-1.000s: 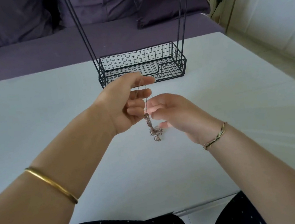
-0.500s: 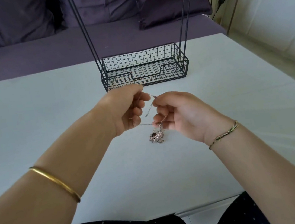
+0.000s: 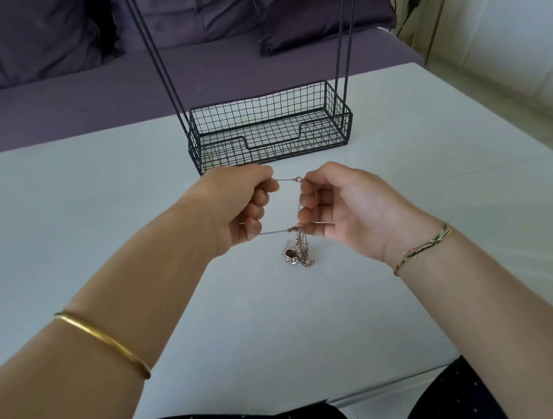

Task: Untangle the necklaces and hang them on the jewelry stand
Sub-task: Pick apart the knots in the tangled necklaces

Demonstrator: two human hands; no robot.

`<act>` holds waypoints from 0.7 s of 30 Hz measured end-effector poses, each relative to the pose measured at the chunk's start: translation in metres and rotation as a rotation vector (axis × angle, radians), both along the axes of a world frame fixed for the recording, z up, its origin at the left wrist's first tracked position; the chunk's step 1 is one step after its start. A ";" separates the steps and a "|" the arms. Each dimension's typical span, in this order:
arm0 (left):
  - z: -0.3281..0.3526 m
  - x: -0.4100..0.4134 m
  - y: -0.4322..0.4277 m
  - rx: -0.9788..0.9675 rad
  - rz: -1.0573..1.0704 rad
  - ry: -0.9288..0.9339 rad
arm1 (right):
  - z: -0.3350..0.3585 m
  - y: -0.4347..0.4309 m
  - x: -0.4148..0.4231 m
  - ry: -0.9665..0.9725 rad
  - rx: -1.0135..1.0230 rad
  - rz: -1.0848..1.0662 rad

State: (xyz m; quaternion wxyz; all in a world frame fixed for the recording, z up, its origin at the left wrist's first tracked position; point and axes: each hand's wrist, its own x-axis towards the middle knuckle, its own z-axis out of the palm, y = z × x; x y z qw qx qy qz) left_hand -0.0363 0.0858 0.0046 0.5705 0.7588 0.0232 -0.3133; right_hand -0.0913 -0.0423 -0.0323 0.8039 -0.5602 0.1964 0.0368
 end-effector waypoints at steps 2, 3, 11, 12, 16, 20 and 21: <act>0.000 0.000 0.000 0.000 -0.004 -0.006 | 0.001 0.000 0.000 0.007 0.006 -0.002; 0.000 0.000 0.000 -0.001 -0.004 -0.008 | 0.001 0.000 0.000 0.007 0.009 -0.002; -0.002 0.001 0.000 0.006 0.001 -0.020 | 0.001 0.000 0.000 0.009 0.027 -0.006; -0.002 0.001 0.000 0.008 0.001 -0.021 | 0.001 0.000 0.000 0.009 0.028 -0.009; -0.002 0.002 0.001 0.003 -0.008 -0.026 | 0.002 0.000 -0.001 0.010 0.024 -0.013; -0.001 0.000 0.001 -0.014 -0.060 -0.059 | 0.002 0.001 -0.001 0.015 0.022 -0.025; -0.002 0.000 0.001 -0.014 -0.066 -0.073 | 0.002 0.001 -0.001 0.014 0.019 -0.026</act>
